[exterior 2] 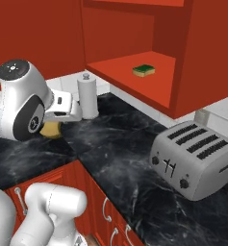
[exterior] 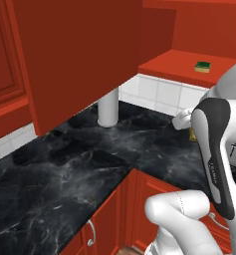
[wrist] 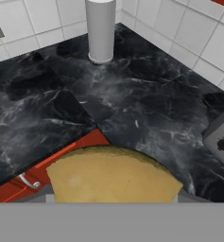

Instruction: Pick up the sponge and sponge from the sink, and place them back in the cabinet, and close the cabinet door.

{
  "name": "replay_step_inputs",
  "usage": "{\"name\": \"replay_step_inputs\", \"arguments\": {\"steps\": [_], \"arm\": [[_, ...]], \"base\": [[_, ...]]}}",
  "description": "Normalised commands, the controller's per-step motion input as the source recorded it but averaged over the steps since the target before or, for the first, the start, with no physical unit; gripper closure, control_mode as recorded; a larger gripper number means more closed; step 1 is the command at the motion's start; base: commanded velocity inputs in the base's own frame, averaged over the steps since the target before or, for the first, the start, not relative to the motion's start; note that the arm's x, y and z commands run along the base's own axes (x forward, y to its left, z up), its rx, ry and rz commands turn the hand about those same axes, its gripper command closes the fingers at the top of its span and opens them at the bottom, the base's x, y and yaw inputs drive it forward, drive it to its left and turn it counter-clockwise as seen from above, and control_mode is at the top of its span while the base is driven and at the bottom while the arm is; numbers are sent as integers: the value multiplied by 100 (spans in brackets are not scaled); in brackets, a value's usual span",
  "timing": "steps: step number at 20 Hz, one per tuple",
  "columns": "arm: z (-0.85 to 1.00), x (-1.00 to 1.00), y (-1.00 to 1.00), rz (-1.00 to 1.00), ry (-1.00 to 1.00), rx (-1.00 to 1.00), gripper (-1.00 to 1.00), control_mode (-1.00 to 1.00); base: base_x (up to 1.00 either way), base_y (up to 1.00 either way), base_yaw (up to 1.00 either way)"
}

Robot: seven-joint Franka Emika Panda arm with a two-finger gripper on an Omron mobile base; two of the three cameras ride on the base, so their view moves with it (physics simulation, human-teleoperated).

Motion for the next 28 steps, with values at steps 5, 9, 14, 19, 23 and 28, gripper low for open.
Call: {"name": "replay_step_inputs", "arguments": {"steps": [5,9,14,19,23,28], "arm": [[0,0,0,0,0,0,100,100],[0,0,0,0,0,0,100,100],[0,0,0,0,0,0,100,-100],[0,0,0,0,0,0,100,-100],[0,0,0,0,0,0,100,-100],[3,0,0,0,0,0,100,-100]], "base": [[0,0,0],[0,0,0],[0,0,0],[0,0,0],[0,0,0],[0,0,0]]}}
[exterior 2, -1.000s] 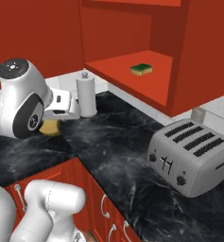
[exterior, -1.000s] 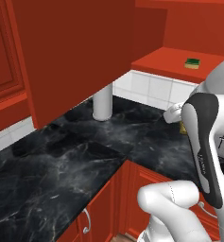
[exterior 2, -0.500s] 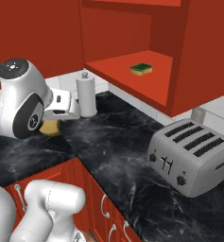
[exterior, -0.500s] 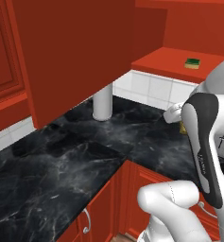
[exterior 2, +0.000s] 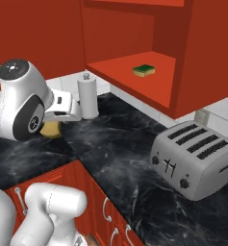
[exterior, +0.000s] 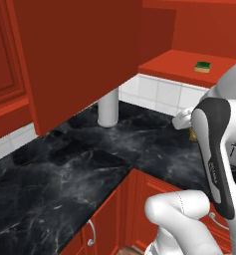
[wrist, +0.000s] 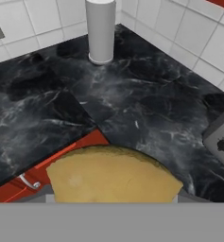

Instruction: Pick up the sponge and sponge from the sink, and place them back in the cabinet, and close the cabinet door.

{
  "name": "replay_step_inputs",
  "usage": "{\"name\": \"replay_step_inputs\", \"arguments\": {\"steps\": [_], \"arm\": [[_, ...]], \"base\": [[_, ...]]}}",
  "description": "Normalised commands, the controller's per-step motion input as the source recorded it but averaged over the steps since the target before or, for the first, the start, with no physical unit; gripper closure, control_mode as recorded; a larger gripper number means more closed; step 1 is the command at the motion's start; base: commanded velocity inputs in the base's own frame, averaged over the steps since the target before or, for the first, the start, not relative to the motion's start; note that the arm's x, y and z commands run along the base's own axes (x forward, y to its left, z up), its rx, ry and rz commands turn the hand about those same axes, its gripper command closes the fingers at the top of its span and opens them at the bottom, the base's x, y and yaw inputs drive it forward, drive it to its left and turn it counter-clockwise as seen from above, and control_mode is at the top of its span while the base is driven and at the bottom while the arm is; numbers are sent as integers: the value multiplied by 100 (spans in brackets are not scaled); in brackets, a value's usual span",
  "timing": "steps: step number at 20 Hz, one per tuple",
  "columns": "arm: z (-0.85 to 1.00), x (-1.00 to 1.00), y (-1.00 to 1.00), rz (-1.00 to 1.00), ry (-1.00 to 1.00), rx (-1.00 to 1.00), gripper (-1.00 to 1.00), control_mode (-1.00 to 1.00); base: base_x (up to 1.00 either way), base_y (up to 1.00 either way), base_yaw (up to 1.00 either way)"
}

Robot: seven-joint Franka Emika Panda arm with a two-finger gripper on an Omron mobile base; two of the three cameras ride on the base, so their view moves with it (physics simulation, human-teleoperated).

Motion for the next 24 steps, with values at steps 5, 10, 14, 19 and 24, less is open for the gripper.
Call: {"name": "replay_step_inputs", "arguments": {"steps": [5,10,14,19,24], "arm": [[6,0,0,0,0,0,100,-100],[17,0,0,0,-4,0,100,-100],[14,0,0,0,-9,0,100,-100],[14,0,0,0,-9,0,100,-100],[15,0,-7,0,-14,0,100,-100]], "base": [[0,0,0],[0,0,0],[0,0,0],[0,0,0],[0,0,0]]}}
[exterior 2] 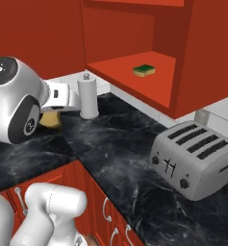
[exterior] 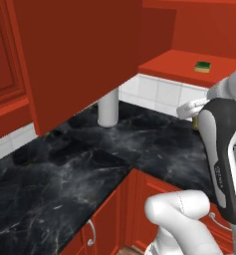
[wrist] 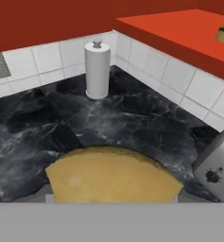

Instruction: Pick up the sponge and sponge from the sink, and place them back in the cabinet, and close the cabinet door.

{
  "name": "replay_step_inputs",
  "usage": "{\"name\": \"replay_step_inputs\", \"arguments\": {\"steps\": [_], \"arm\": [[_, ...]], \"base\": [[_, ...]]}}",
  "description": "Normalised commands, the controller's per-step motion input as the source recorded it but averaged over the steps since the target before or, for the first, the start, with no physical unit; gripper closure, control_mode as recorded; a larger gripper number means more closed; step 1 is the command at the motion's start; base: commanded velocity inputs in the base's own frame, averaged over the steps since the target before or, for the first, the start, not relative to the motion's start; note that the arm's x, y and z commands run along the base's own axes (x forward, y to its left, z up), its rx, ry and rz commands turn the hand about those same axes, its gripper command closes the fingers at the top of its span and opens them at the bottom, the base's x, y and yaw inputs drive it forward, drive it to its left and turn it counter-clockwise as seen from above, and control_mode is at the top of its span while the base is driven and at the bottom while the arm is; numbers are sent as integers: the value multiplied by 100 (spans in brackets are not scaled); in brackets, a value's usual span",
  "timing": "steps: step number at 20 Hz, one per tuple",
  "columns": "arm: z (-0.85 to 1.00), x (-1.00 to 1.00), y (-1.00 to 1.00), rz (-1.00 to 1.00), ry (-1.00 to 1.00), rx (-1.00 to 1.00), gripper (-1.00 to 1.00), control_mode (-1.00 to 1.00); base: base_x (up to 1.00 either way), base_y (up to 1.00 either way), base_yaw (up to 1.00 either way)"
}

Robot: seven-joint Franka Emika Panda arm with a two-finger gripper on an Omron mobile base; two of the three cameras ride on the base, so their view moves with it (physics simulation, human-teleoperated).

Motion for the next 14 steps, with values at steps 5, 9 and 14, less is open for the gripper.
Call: {"name": "replay_step_inputs", "arguments": {"steps": [5,9,14], "arm": [[19,0,-13,-7,-13,-1,100,-100],[17,0,-13,-15,-9,-3,100,-100],[17,0,-7,-23,-6,-3,100,-100]], "base": [[0,0,0],[0,0,0],[0,0,0]]}}
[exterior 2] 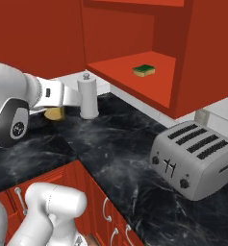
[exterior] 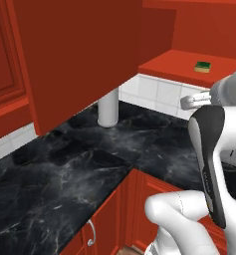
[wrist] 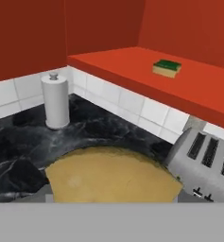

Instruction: Pick up the sponge and sponge from the sink, and place them back in the cabinet, and close the cabinet door.

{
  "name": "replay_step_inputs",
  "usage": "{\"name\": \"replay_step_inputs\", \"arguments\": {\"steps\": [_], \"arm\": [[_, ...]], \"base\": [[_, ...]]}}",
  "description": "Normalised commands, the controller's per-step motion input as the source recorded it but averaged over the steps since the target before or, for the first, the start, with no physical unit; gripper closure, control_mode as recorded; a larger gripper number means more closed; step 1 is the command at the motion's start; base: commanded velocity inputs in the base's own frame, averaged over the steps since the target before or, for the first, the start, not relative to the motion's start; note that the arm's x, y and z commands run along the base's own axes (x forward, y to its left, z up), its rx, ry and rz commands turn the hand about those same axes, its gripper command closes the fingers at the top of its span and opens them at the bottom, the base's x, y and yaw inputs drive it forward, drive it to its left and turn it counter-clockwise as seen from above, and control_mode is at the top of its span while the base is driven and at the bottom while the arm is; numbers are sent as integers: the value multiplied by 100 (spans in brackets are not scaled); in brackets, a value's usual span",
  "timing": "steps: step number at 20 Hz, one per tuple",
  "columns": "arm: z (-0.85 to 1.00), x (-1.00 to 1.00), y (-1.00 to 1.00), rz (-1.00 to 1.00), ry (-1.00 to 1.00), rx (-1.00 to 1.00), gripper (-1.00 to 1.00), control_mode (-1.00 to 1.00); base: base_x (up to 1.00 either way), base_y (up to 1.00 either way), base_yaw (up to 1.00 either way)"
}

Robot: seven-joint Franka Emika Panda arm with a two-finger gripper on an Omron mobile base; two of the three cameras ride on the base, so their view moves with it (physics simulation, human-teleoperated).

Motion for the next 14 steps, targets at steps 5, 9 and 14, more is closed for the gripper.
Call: {"name": "replay_step_inputs", "arguments": {"steps": [5,9,14], "arm": [[25,0,-13,-22,-3,-1,100,-100],[26,0,-18,-18,-1,0,100,-100],[22,0,-22,-15,0,0,100,-100]], "base": [[0,0,0],[0,0,0],[0,0,0]]}}
